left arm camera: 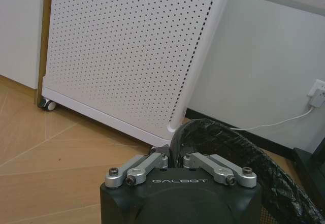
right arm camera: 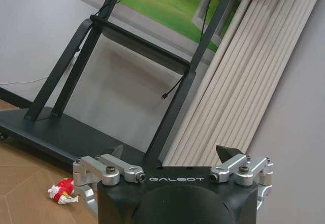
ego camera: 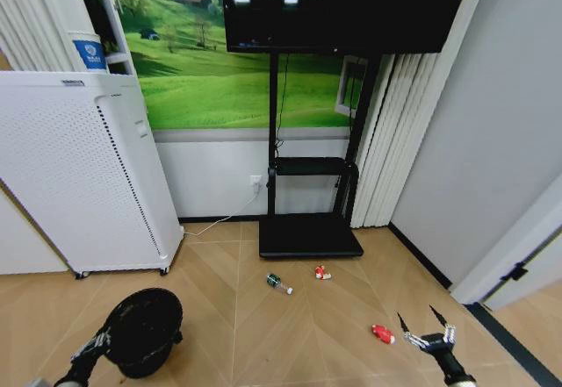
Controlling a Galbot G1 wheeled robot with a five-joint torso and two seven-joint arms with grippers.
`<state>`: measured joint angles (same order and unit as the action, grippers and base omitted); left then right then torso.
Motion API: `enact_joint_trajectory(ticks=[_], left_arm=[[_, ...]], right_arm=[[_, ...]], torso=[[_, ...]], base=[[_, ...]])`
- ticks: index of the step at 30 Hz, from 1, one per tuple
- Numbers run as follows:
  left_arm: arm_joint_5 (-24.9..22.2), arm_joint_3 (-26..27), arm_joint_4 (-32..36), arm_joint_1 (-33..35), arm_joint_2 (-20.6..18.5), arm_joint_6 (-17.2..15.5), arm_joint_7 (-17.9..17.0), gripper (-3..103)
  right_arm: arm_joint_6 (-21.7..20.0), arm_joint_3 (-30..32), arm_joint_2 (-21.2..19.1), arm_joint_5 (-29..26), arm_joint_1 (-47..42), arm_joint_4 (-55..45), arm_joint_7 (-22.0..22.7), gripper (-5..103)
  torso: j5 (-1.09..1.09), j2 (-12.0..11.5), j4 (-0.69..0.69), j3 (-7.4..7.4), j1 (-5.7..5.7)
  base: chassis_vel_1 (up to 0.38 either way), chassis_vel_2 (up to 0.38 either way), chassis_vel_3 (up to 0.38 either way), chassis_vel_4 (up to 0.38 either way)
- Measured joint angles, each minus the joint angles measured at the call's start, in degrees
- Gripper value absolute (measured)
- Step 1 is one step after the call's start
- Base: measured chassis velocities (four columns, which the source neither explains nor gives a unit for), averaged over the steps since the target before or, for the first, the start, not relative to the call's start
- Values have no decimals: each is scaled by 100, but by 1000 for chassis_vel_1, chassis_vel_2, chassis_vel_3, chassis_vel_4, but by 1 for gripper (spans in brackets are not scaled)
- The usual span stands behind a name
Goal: Pick up the trash bin and place the garbage on the floor into it.
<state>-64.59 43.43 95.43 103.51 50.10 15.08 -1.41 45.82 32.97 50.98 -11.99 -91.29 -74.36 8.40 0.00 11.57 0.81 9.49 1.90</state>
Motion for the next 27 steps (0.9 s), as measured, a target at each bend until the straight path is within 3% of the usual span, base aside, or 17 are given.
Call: enact_joint_trajectory(ticks=[9, 15, 27], left_arm=[[49, -31, -37, 7, 82, 32, 61, 8], [56, -37, -51, 11, 89, 47, 85, 8], [88, -26, -42, 101, 121, 72, 129, 8]], right_arm=[[2, 9, 18, 13, -27, 57, 166, 100], [2, -4, 17, 390, -6, 113, 512, 100], [1, -47, 41, 606, 18, 43, 457, 100]], torso=[[1, 0, 0, 0, 1], [0, 0, 0, 0, 1], [0, 0, 0, 0, 1]], base=[[-91, 124, 89, -121], [-65, 49, 56, -52], [-1, 40, 6, -43]])
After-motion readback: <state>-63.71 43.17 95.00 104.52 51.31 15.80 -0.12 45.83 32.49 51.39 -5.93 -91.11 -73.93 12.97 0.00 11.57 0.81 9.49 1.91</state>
